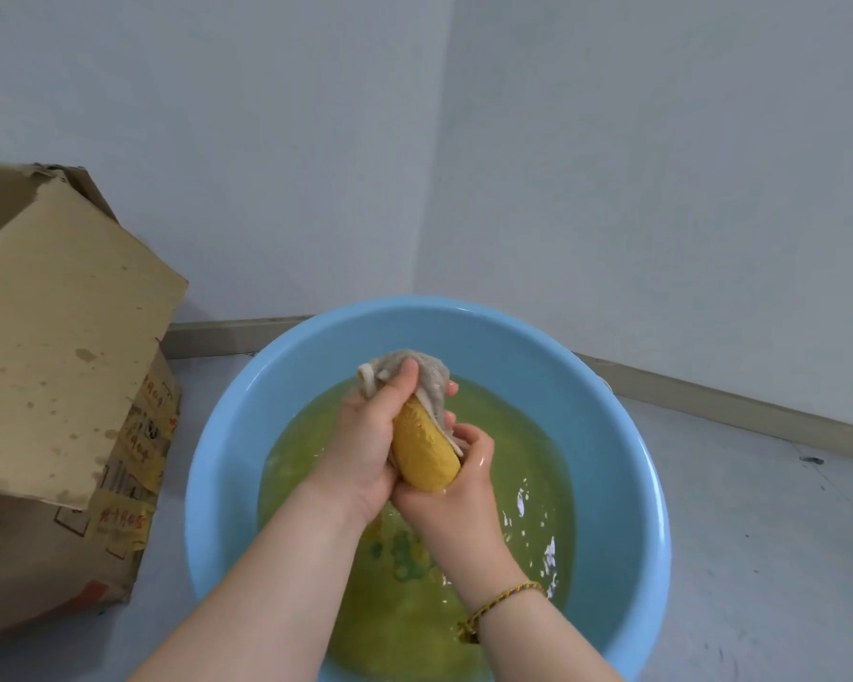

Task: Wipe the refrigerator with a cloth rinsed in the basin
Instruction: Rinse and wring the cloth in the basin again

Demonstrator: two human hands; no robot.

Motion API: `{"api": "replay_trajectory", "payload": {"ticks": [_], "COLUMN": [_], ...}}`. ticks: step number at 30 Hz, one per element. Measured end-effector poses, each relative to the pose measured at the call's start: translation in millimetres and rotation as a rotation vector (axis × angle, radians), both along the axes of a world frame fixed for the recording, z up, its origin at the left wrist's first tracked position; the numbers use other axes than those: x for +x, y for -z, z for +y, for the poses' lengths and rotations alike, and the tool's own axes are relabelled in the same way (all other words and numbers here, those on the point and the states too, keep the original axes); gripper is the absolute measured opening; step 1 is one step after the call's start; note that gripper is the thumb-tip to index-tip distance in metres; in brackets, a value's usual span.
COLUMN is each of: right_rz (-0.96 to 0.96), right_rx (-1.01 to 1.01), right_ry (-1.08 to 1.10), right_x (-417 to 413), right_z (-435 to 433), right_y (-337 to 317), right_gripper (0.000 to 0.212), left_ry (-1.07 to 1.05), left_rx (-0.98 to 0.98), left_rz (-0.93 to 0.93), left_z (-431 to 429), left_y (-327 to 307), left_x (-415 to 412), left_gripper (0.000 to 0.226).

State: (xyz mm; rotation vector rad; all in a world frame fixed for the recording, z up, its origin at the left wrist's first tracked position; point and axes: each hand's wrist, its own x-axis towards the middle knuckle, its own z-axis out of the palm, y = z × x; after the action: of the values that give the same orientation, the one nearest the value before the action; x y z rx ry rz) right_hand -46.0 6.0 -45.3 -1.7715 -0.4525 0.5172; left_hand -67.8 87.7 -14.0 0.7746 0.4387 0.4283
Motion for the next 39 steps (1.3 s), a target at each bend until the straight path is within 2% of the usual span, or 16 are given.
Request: {"api": "replay_trajectory", "payload": {"ticks": [3,5,8,10,12,14,17,19,22,23,27,29,32,35,37,39], "right_rz": [-0.141,-0.471,-1.074,-1.377,-1.594,-1.745,-1.839,-1.709,-1.144,-0.949,-0.352,-0.065,0.113,-0.023,-0.345,-0.846], "right_rx": [-0.222,-0.383,-0.436,-0.441,-0.4,-0.365,-0.415,-0.617,-0.942,-0.963,-0.78,-0.691,-0.657,-0.71,-0.851,-0.91], "right_ry": [-0.236,-0.322,-0.29,-0.276,-0.283,-0.352,-0.466,-0.53,-0.634,-0.628,-0.528,-0.497,-0.436,-0.278,-0.166,-0.08], "right_x": [16.2,32.3,57.7,71.9,80.4,82.9,86.8,81.1,68.7,65.2,63.4,63.9,57.2,52.7,50.4,50.0], "right_z": [-4.8,-10.1,-18.4,-21.4,-21.4,-17.2,-11.9,-11.1,-13.0,-12.6,-13.5,-18.6,-25.3,-29.9,-33.2,-35.4], "right_y": [-6.5,-8.3,-4.2,-5.2,-13.9,-22.9,-23.3,-27.3,-28.0,-26.0,-16.0,-16.9,-15.7,-3.5,-0.5,4.2], "right_gripper": [0.042,0.025,0.013,0.018,0.024,0.025,0.035,0.033,0.018,0.004,0.027,0.03,0.023,0.017,0.022,0.043], "left_ry": [0.098,0.15,0.271,0.407,0.587,0.771,0.798,0.675,0.542,0.514,0.497,0.405,0.371,0.273,0.288,0.192], "left_rx": [-0.183,-0.268,-0.316,-0.254,-0.174,-0.058,0.403,0.884,1.574,1.73,2.144,2.294,2.23,2.013,1.526,0.759], "left_rz": [-0.004,-0.009,0.009,0.055,0.132,0.193,0.47,0.704,0.923,0.89,0.627,0.381,0.353,0.796,0.955,0.771], "left_z": [7.3,9.6,8.2,7.6,7.5,4.3,-7.1,-11.1,-12.0,-9.3,3.8,9.1,5.8,-5.1,-14.5,-21.6], "left_y": [0.8,2.9,4.3,1.7,5.7,5.6,10.9,17.0,18.6,19.5,18.6,25.2,26.3,33.2,28.3,24.8], "left_x": [-3.2,-8.1,-11.6,-13.6,-18.4,-23.0,-15.6,-4.2,4.3,5.1,5.1,2.7,0.7,-1.8,-9.1,-10.4], "left_gripper": [0.066,0.079,0.051,0.023,0.046,0.031,0.021,0.026,0.03,0.028,0.026,0.021,0.023,0.064,0.09,0.108]}}
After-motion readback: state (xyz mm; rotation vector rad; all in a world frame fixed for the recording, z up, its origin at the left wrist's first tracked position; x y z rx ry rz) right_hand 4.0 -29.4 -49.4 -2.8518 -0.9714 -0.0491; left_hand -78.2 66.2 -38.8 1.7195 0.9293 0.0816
